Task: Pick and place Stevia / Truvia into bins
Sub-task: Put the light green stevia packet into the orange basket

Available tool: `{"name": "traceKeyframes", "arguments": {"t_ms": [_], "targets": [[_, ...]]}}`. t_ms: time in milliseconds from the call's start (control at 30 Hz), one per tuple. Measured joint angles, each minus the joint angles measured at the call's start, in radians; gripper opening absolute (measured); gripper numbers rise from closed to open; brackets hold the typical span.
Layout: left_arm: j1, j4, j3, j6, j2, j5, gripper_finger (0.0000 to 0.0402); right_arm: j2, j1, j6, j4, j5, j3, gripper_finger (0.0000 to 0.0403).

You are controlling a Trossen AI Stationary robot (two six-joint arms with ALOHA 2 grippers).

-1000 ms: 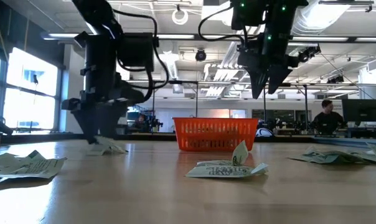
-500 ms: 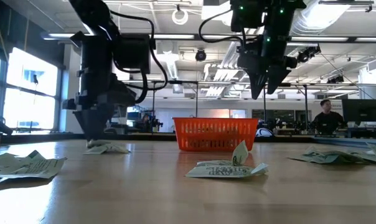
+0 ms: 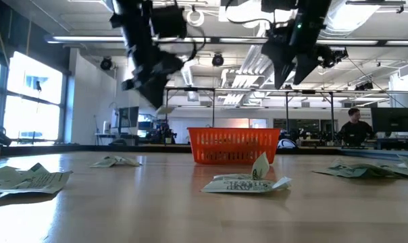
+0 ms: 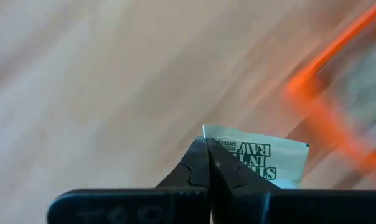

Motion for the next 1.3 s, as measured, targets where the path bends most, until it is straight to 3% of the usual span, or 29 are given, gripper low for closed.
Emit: {"name": "traceKeyframes", "arguments": {"t_ms": [133,333,500,600,767,1000,1133,1300], "targets": [[-0.002,0.082,0.113,0.091,0.006,0.030,0.0022,-0.061,0.005,0.043,-0.073,0.010,0.000,0.0337],[-0.002,0.236,0.163,0.131,0.092,0.231,0.0022,-0.078,0.032,-0.131,-0.168,-0.222,0.000,0.0336],[-0.020,0.263,0.163,0.129,0.207,0.344,0.0024,-0.078,0.090,-0.141,-0.197,-0.311,-0.086,0.0337],[-0.036,0.269,0.163,0.098,0.255,0.354,0.0055,-0.078,0.101,-0.028,-0.196,-0.382,-0.188,0.0337],[-0.058,0.268,0.163,0.051,0.270,0.348,0.0154,-0.084,0.147,0.136,-0.144,-0.498,-0.337,0.0338],[-0.060,0.212,0.164,0.054,0.193,0.365,0.0263,-0.098,0.216,0.341,-0.070,-0.623,-0.449,0.0337],[-0.061,0.163,0.164,0.088,0.114,0.280,0.0284,-0.098,0.243,0.489,0.053,-0.705,-0.528,0.0338],[-0.061,0.095,0.164,0.126,0.040,0.201,0.0274,-0.098,0.285,0.662,0.159,-0.699,-0.590,0.0330]]}}
